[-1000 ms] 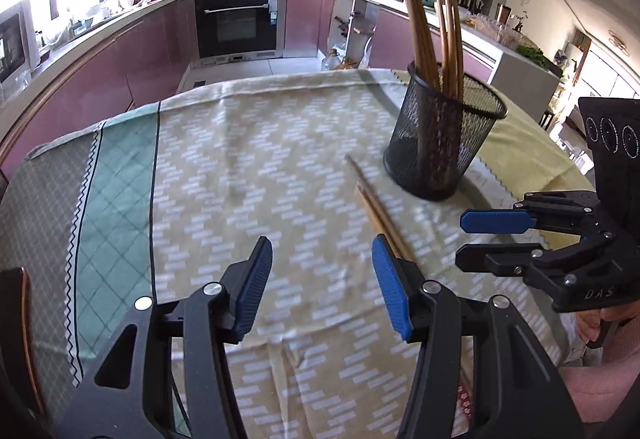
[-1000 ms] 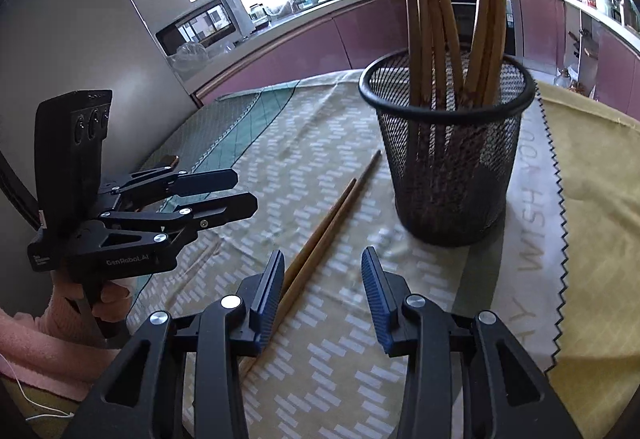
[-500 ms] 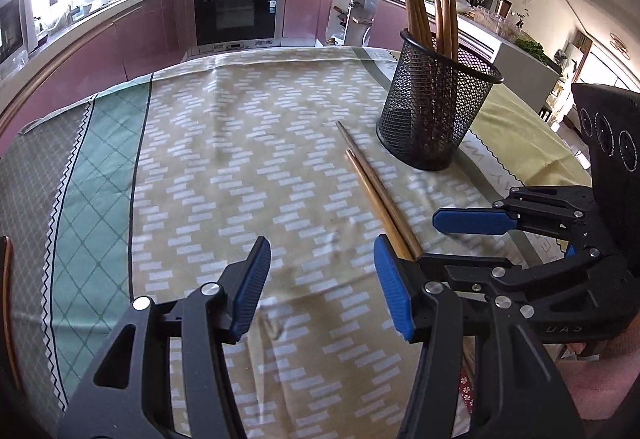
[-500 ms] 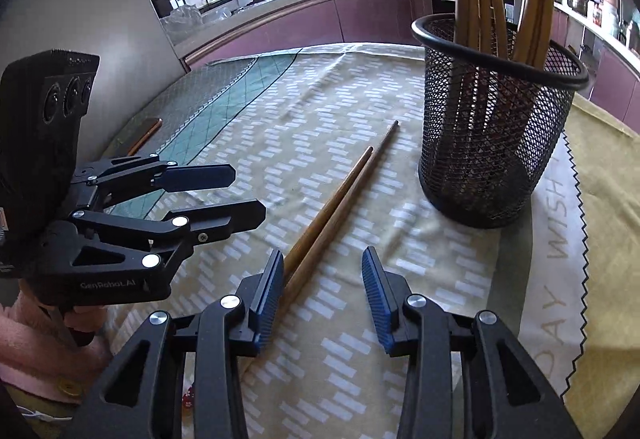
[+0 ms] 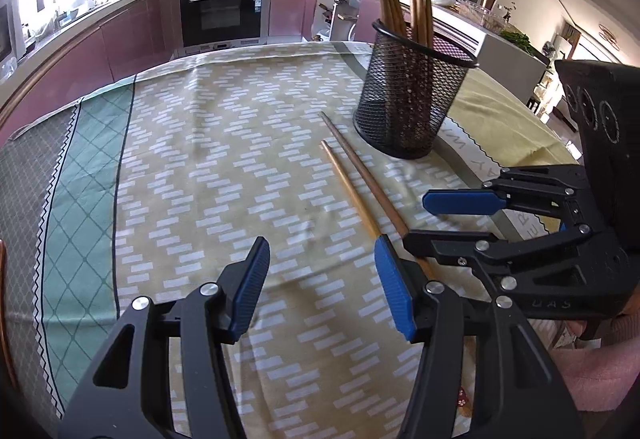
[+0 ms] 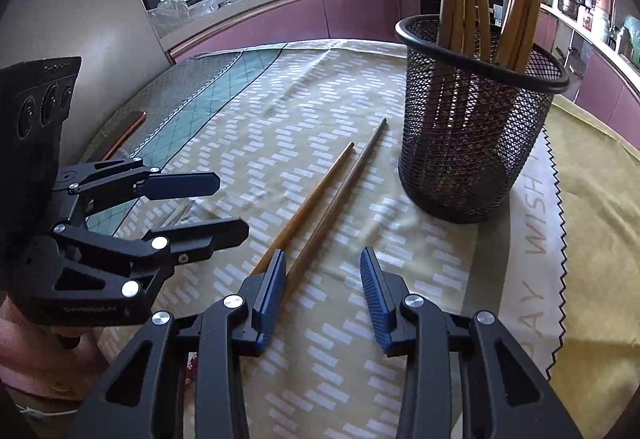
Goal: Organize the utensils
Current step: 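Move both open tools back to the last two chopsticks on the table, then close the left tool on a chopstick while the right tool grasps the other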
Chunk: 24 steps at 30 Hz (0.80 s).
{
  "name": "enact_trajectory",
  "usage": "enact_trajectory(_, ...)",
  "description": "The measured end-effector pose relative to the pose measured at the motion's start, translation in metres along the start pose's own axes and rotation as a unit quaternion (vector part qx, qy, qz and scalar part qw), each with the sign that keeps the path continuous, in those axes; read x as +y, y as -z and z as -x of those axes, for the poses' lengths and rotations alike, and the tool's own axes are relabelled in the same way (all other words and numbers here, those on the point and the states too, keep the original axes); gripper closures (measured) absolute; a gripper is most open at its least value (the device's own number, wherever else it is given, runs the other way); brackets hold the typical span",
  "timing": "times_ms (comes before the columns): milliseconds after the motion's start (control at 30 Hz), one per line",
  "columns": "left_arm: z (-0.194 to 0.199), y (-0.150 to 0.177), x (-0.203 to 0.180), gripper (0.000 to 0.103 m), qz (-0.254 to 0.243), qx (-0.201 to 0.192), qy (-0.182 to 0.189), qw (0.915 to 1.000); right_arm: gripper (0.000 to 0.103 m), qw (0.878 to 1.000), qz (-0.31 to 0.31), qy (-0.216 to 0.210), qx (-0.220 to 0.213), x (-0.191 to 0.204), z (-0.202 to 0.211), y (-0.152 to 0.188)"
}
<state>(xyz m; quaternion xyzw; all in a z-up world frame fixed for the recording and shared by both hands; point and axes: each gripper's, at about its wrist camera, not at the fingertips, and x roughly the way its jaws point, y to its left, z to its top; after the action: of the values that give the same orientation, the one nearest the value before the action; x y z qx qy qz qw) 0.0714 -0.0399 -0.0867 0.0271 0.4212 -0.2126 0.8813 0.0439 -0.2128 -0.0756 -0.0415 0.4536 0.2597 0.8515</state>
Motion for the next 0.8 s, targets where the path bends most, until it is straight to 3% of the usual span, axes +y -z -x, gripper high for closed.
enact_trajectory(400,-0.011,0.000,-0.016,0.048,-0.023,0.016,0.012,0.9995,0.072,1.000,-0.014,-0.005,0.002,-0.014,0.004,0.002)
enact_trajectory(800,-0.020,-0.001,-0.024,0.052,-0.033,0.022,-0.012,0.9991,0.076,1.000,-0.014,0.007,-0.006,-0.014,-0.004,-0.007)
